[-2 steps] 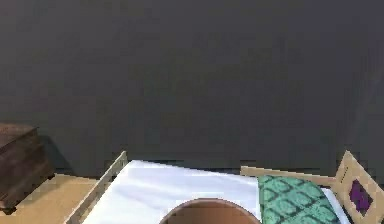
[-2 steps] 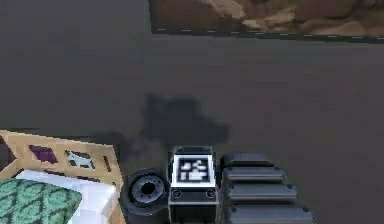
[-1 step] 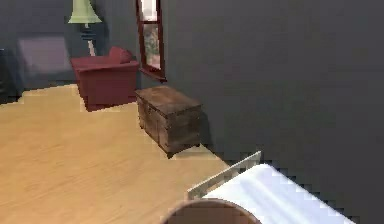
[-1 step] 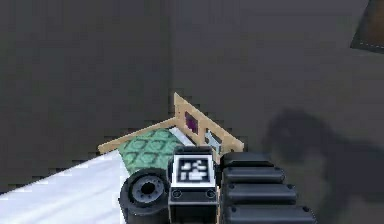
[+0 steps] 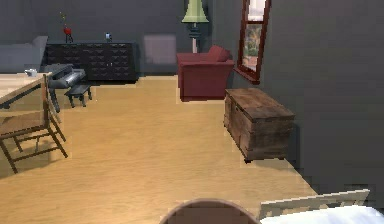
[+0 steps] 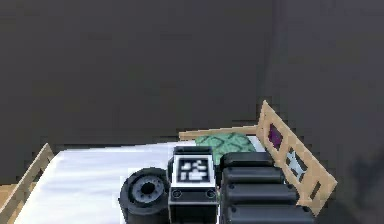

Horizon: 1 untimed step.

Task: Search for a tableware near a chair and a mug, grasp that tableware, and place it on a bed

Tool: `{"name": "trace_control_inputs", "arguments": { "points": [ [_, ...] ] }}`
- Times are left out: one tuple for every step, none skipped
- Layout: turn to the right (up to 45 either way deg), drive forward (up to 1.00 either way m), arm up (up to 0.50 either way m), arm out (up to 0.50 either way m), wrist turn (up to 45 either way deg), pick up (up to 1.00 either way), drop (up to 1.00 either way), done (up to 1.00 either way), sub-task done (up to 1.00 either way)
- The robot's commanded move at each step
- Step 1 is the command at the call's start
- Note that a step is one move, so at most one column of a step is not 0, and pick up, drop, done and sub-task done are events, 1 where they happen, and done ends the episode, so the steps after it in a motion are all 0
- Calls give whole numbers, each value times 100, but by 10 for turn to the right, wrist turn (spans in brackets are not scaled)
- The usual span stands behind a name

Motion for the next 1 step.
{"name": "trace_control_inputs", "arguments": {
  "points": [
    [0,0,0,46,0,0,0,0,0]
  ]
}}
